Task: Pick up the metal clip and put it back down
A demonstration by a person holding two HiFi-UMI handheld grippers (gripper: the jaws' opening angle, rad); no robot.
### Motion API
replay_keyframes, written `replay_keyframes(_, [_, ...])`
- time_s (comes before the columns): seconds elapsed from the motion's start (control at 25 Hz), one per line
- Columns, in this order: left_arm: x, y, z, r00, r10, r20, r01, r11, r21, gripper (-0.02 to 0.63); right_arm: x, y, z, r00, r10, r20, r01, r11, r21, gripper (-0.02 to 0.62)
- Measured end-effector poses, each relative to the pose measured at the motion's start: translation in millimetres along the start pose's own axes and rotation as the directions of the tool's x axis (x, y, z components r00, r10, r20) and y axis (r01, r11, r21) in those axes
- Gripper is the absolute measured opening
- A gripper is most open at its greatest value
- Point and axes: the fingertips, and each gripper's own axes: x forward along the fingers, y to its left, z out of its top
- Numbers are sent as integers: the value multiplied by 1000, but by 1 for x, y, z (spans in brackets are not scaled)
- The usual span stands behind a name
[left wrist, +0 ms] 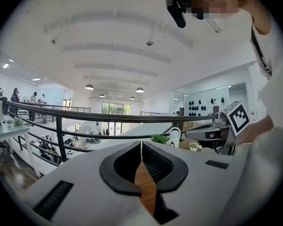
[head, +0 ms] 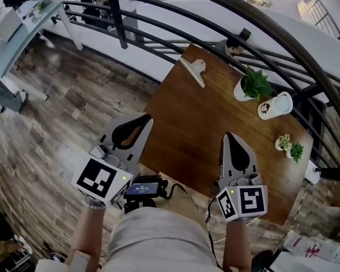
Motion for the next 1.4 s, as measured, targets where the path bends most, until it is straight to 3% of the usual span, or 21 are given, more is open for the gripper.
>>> replay_keyframes(1.4, [-10, -9, 12, 1000, -6, 27, 6, 1000, 19, 14, -9, 6, 9, 1000, -1, 16, 1, 999, -35, 5])
